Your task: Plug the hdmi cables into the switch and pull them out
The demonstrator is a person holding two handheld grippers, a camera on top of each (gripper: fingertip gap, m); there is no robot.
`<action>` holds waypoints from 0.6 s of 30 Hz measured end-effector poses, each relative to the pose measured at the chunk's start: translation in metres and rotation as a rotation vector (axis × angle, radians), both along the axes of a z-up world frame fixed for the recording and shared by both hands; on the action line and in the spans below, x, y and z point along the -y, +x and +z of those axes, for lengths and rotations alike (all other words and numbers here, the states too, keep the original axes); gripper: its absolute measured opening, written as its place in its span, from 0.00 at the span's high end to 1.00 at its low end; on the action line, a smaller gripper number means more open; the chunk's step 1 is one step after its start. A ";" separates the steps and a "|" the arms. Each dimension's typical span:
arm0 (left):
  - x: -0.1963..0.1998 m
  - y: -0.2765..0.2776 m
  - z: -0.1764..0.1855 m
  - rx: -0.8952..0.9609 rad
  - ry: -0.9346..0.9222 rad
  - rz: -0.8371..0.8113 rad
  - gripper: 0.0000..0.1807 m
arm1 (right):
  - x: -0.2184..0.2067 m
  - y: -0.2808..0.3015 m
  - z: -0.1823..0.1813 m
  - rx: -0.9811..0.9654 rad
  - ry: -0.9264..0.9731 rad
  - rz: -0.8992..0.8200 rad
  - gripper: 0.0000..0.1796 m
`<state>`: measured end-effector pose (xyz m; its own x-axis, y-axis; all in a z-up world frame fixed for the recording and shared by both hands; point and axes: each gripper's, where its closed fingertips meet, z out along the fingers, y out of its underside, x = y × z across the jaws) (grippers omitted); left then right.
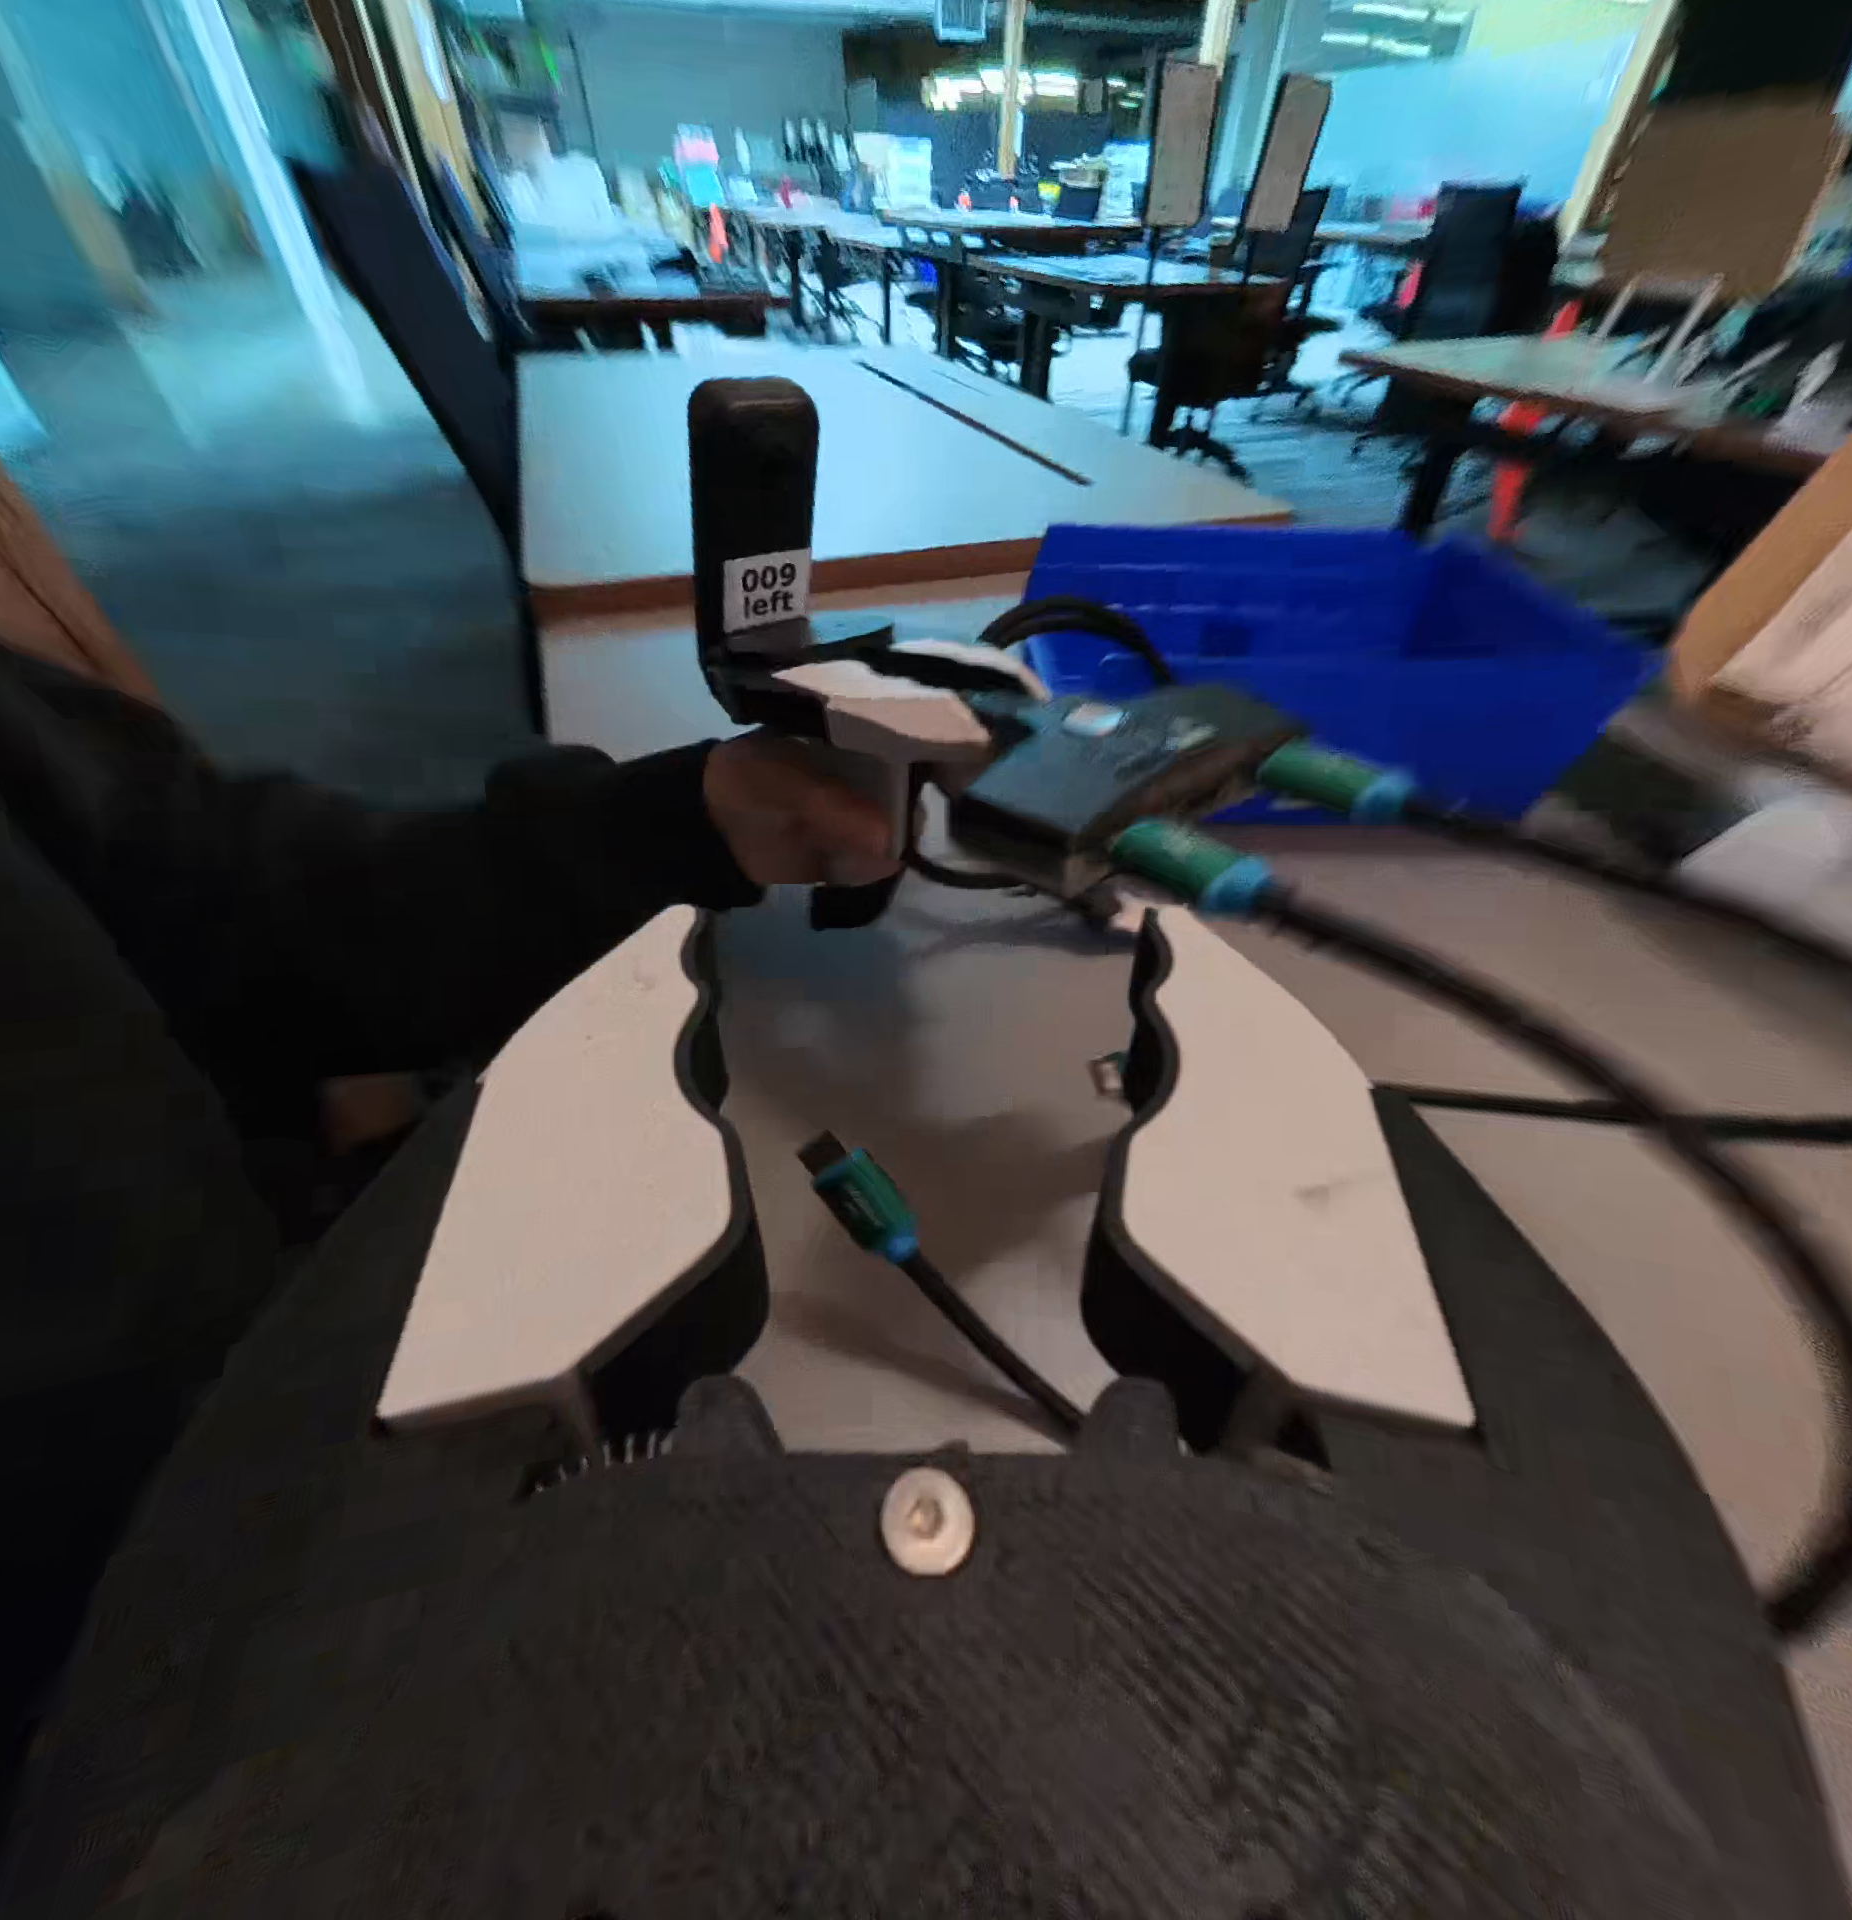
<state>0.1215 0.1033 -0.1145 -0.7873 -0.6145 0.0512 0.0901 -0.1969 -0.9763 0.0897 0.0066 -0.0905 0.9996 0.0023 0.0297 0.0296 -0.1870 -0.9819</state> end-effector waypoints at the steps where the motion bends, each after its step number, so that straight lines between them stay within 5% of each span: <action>1: 0.001 -0.003 -0.001 0.015 -0.005 -0.023 0.88 | 0.003 0.001 0.009 0.073 -0.022 -0.018 0.59; 7: 0.016 -0.018 -0.007 0.070 0.014 -0.159 0.88 | 0.003 0.016 0.009 0.220 -0.283 0.040 0.67; 18: 0.021 -0.033 -0.002 0.116 -0.052 -0.273 0.88 | -0.007 -0.003 -0.011 0.151 -0.311 0.162 0.84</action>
